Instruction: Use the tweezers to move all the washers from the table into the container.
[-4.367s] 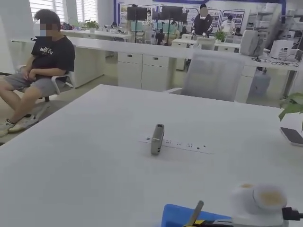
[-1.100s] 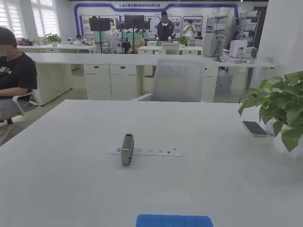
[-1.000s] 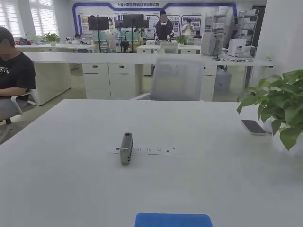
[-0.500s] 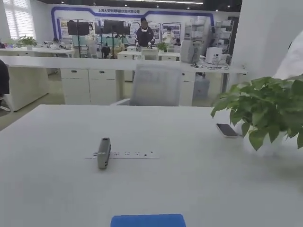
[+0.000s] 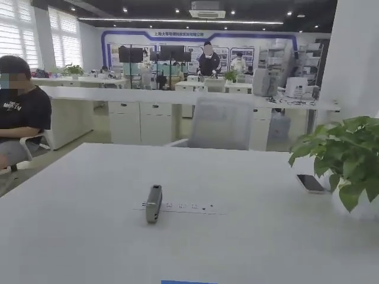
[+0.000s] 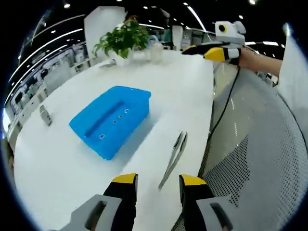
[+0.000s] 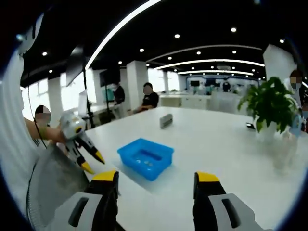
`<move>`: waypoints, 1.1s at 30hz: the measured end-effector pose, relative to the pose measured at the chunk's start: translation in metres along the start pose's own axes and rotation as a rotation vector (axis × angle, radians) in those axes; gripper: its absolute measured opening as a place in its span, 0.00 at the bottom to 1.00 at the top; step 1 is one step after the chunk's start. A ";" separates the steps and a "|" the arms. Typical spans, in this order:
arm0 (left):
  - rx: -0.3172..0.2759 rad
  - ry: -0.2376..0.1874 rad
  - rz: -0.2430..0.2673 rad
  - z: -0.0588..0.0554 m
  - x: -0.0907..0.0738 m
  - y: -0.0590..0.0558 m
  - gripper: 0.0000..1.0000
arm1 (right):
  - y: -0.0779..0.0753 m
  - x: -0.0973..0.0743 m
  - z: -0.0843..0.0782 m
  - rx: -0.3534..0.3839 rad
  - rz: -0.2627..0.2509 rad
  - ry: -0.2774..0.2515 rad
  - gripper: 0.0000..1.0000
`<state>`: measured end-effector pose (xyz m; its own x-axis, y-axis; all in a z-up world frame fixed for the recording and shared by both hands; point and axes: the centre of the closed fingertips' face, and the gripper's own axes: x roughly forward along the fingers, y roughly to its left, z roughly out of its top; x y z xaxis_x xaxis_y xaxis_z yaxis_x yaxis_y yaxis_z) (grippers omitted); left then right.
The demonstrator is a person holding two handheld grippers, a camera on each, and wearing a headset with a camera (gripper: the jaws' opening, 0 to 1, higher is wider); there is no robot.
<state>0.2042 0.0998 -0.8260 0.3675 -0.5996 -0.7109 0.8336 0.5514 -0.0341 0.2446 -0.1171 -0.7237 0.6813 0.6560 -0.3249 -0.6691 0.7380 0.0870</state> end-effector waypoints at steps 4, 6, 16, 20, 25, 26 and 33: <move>-0.194 -0.215 0.124 0.019 -0.031 0.015 0.49 | -0.012 -0.004 0.005 0.028 -0.051 -0.050 0.72; -0.261 -0.314 0.207 0.029 -0.048 0.025 0.57 | -0.020 -0.005 0.004 0.045 -0.088 -0.065 0.76; -0.347 -0.670 0.466 0.070 -0.100 0.063 0.92 | -0.026 0.004 -0.004 0.052 -0.149 -0.034 0.94; -0.415 -0.773 0.482 0.071 -0.112 0.071 0.99 | -0.018 0.008 0.003 0.027 -0.141 -0.047 0.96; -0.438 -0.764 0.485 0.068 -0.107 0.074 0.99 | -0.018 0.008 0.013 0.006 -0.141 -0.119 0.99; -0.430 -0.754 0.494 0.068 -0.106 0.074 0.99 | -0.019 0.007 0.014 0.024 -0.145 -0.139 0.99; -0.361 -0.659 0.486 0.063 -0.091 0.069 0.99 | -0.024 0.006 0.004 0.090 -0.145 -0.121 0.96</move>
<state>0.2537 0.1559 -0.7193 0.9013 -0.4025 -0.1603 0.3844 0.9136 -0.1327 0.2659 -0.1302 -0.7234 0.8028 0.5520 -0.2253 -0.5360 0.8337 0.1328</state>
